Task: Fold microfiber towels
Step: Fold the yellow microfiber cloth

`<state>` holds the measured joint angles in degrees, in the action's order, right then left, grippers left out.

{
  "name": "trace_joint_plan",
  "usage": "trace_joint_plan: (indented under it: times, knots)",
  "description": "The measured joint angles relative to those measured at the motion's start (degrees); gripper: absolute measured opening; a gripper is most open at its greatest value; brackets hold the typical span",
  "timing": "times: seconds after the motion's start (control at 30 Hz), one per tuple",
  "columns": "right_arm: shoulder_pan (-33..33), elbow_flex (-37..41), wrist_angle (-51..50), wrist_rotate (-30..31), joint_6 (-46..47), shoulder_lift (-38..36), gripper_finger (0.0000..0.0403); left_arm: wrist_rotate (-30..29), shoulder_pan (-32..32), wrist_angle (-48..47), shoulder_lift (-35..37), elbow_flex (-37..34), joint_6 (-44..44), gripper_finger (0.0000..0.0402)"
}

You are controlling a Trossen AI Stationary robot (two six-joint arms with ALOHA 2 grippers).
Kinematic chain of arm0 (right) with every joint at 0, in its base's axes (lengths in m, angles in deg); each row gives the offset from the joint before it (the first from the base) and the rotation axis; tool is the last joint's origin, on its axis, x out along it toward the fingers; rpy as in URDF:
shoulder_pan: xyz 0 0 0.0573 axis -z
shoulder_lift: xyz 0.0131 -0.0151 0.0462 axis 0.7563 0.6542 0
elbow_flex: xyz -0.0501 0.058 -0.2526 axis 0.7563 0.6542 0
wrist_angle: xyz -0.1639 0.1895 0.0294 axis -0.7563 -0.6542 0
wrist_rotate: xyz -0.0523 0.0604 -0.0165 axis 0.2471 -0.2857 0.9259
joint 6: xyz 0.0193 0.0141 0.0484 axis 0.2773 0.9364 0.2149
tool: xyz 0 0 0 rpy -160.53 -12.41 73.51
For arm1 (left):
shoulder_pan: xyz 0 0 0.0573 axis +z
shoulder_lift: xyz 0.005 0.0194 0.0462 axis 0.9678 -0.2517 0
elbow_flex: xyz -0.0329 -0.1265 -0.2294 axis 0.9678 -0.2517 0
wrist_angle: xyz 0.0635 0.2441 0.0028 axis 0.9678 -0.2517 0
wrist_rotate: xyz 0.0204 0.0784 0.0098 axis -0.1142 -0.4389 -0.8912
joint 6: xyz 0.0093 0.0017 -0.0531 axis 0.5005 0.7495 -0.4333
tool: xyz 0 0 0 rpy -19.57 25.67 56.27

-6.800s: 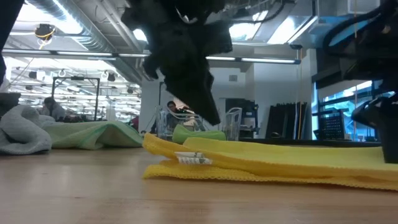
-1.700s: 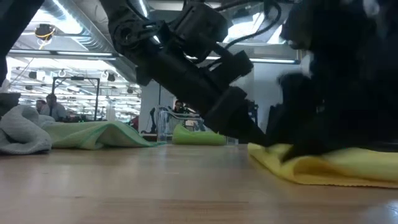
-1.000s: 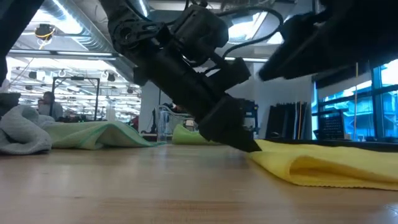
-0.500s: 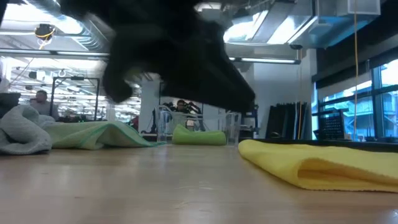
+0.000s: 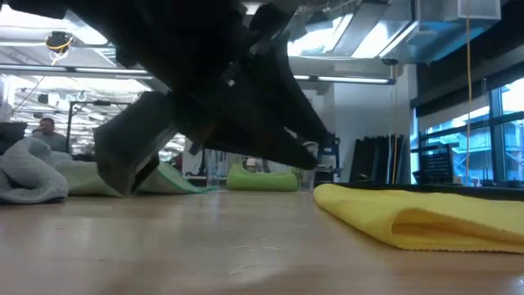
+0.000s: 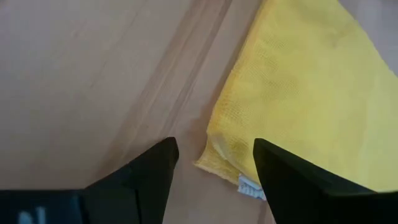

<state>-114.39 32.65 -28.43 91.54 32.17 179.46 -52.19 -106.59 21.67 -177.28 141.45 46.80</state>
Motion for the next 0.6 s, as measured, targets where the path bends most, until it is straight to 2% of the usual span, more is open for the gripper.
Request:
trace_joint_plan:
  times: [0.23, 0.6]
  knots:
    - [-1.45, -3.81, -8.69, 6.09, 4.58, 3.44, 0.0225, 1.18, 1.49, 0.45, -0.62, 0.01, -1.62, 0.0110]
    - [-1.40, -3.70, -10.48, 11.24, 4.51, 6.65, 0.0225, 0.96, 1.22, 1.26, -3.32, 0.05, -3.41, 0.0110]
